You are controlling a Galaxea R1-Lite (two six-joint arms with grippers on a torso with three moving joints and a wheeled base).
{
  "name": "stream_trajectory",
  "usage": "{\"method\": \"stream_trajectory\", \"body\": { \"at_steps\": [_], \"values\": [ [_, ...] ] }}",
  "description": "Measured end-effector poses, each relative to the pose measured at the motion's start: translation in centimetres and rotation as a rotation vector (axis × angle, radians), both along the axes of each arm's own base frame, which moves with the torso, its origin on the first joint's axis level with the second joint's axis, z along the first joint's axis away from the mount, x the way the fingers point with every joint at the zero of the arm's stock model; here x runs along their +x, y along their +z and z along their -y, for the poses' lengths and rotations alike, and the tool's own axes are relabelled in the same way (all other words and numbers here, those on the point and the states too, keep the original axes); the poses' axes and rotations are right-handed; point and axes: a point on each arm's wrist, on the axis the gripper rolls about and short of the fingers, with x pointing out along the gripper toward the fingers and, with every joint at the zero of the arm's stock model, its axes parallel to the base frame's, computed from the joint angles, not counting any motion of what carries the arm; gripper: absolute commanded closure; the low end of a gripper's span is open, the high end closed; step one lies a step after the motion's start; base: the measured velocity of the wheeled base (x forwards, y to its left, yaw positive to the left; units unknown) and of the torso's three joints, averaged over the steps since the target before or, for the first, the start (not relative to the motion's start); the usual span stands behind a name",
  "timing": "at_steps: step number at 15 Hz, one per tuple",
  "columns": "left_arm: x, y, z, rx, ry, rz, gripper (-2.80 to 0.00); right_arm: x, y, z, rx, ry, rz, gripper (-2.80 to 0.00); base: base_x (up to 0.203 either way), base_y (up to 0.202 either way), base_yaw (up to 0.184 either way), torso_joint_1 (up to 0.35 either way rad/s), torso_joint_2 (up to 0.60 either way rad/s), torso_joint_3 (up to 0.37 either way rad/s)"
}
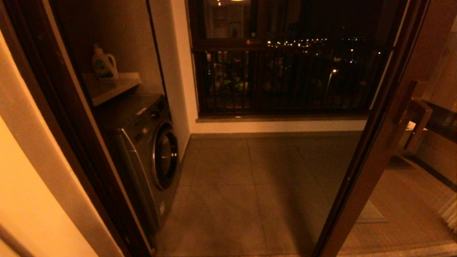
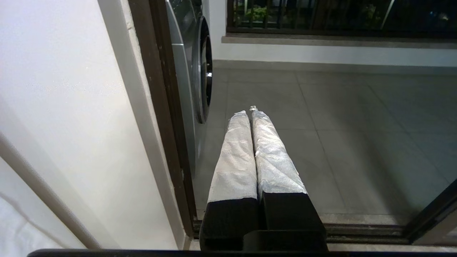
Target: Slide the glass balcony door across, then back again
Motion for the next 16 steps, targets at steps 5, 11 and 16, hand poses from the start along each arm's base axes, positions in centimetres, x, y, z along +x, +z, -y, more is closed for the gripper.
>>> {"method": "stream_trajectory", "body": {
  "at_steps": [5,11,16],
  "values": [
    [0.01,-0.02,0.00,0.000,0.000,0.000,0.00,0.99,-0.28,0.03,0.064,-0.016,0.140,0.00,0.000,0.000,0.000,0.000,0.00,0.000],
    [0.00,0.00,0.00,0.000,0.000,0.000,0.00,1.01,-0.32,0.03,0.076,-0.019,0.141,0.00,0.000,0.000,0.000,0.000,0.00,0.000],
    [0.00,0.01,0.00,-0.001,-0.001,0.001,0.00,1.01,-0.33,0.05,0.077,-0.024,0.139,0.00,0.000,0.000,0.000,0.000,0.00,0.000]
  ]
}}
